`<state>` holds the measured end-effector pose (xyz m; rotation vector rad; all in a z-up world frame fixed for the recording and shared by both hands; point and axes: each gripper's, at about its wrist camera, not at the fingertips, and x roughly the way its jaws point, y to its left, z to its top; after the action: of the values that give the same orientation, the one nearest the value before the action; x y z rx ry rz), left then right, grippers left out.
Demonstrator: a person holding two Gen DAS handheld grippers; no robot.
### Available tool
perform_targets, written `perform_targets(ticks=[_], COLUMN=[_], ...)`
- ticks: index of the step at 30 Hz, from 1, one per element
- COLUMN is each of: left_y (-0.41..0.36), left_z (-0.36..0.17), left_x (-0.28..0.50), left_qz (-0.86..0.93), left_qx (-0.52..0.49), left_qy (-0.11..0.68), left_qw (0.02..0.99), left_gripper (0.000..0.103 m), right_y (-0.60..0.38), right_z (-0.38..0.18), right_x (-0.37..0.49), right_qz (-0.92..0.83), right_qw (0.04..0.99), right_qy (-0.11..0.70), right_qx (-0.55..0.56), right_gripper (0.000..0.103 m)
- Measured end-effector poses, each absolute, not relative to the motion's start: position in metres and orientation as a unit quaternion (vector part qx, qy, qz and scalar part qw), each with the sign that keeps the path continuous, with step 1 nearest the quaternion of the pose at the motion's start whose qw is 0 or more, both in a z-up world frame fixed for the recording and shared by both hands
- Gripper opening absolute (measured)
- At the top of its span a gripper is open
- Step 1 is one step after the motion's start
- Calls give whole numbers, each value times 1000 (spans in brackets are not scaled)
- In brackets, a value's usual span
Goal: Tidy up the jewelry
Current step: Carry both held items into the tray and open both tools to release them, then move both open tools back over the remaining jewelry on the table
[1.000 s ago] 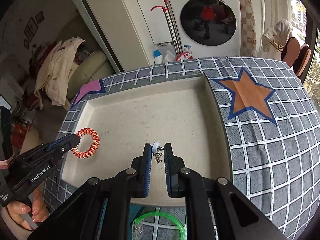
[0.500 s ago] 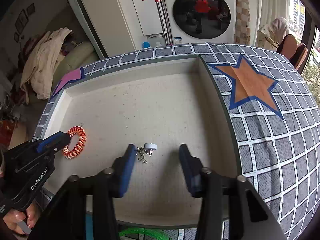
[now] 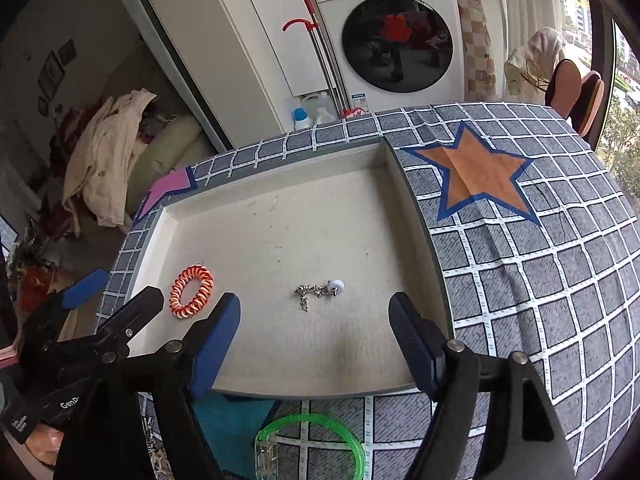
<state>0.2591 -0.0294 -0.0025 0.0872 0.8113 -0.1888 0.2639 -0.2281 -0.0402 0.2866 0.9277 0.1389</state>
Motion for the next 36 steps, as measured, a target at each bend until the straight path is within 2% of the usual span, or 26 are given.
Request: perform_targets(ticks=[6, 8, 9, 22, 36], left_y=[-11, -4, 0, 17, 10], left_z=[12, 14, 14, -18, -49], left_x=[228, 217, 210, 128, 91], left_qz=[-87, -91, -92, -93, -92], left_qx=[42, 38, 37, 41, 39], left_qy=[379, 383, 386, 416, 444], left_qw=[920, 918, 917, 904, 891], left_gripper=[103, 103, 103, 103, 103], right_y=[-236, -236, -236, -242, -268], right_z=[-26, -25, -24, -39, -68], right_x=[232, 221, 215, 155, 93], right_qz=[74, 79, 85, 67, -8], right_qw=[891, 892, 893, 870, 869], right_qy=[419, 416, 410, 459, 483], right_qx=[158, 161, 165, 166, 108], right_gripper=[84, 100, 103, 103, 103])
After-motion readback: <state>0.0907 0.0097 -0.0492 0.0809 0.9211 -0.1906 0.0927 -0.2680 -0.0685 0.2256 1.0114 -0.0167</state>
